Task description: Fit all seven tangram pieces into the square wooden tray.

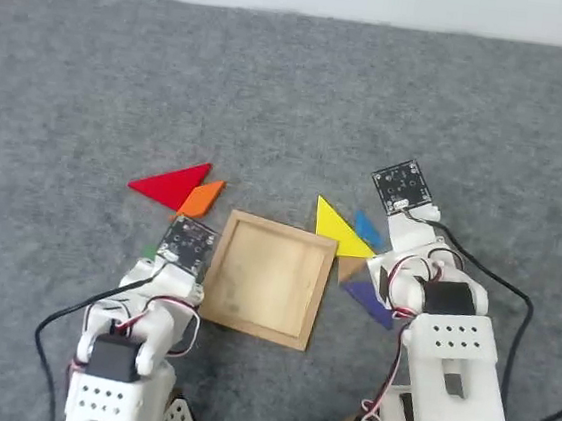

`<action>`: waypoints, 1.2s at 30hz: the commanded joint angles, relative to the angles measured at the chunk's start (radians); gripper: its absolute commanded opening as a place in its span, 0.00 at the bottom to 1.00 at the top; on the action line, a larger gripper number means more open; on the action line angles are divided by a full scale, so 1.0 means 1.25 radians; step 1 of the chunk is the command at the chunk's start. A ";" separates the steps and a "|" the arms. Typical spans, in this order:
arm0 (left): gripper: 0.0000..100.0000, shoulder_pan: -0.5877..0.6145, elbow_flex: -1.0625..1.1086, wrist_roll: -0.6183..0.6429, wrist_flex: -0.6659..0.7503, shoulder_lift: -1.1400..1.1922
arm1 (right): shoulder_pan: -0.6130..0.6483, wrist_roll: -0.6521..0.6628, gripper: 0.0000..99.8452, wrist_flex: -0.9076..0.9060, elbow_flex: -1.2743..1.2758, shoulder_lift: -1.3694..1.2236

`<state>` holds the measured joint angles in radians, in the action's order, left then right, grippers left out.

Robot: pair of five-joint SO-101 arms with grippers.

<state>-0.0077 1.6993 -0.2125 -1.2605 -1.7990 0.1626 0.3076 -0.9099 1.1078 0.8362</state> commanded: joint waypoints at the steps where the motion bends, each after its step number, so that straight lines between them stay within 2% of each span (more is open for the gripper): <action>1: 0.01 -0.021 -0.013 -0.006 -0.005 -0.016 | -0.007 -0.009 0.01 0.012 -0.014 -0.006; 26: 0.01 -0.034 -0.013 -0.004 -0.005 -0.017 | -0.002 -0.007 0.01 0.012 0.012 -0.006; 28: 0.01 -0.034 -0.013 -0.004 -0.005 -0.017 | -0.001 0.005 0.04 0.012 0.012 -0.006; 32: 0.01 -0.034 -0.013 -0.004 -0.005 -0.017 | 0.013 0.042 0.17 0.018 0.029 -0.007; 36: 0.01 -0.034 -0.013 -0.004 -0.005 -0.017 | 0.096 0.079 0.18 0.018 0.056 -0.007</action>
<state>-0.0460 1.6993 -0.2125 -1.2605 -1.7990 0.2133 0.3705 -0.9099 1.1784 0.8362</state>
